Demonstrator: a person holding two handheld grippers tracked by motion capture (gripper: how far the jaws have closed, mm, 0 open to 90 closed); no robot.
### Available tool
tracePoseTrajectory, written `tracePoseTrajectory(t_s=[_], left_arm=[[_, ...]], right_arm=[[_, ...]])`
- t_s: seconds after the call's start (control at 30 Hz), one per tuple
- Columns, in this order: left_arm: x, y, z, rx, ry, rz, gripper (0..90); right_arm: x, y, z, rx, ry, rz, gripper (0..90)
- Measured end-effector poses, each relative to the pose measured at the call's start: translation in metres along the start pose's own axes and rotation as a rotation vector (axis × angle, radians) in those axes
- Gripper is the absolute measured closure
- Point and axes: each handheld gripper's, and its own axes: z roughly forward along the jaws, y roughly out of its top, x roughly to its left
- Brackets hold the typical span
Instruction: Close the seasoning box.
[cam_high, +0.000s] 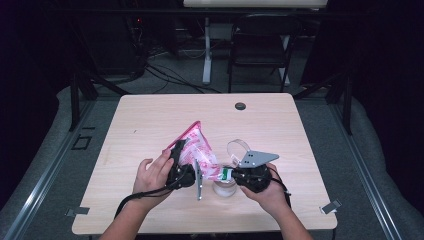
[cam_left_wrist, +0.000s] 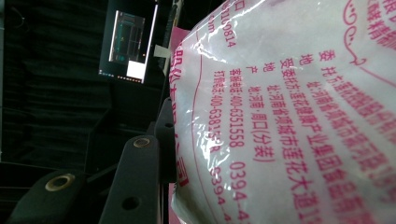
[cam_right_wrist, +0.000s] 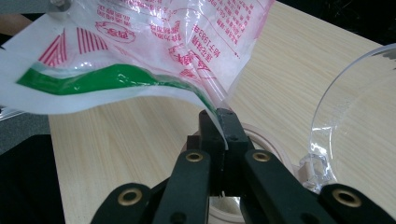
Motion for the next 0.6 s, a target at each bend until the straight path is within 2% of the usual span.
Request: tracePoseTrajectory(t_s=[0.6], left_arm=[[0.0018, 0.0037, -0.0004, -0.012, 0.02, 0.032, 62.6]], right_arm=[[-0.0017, -0.0003, -0.0016, 0.005, -0.006, -0.002, 90.0]])
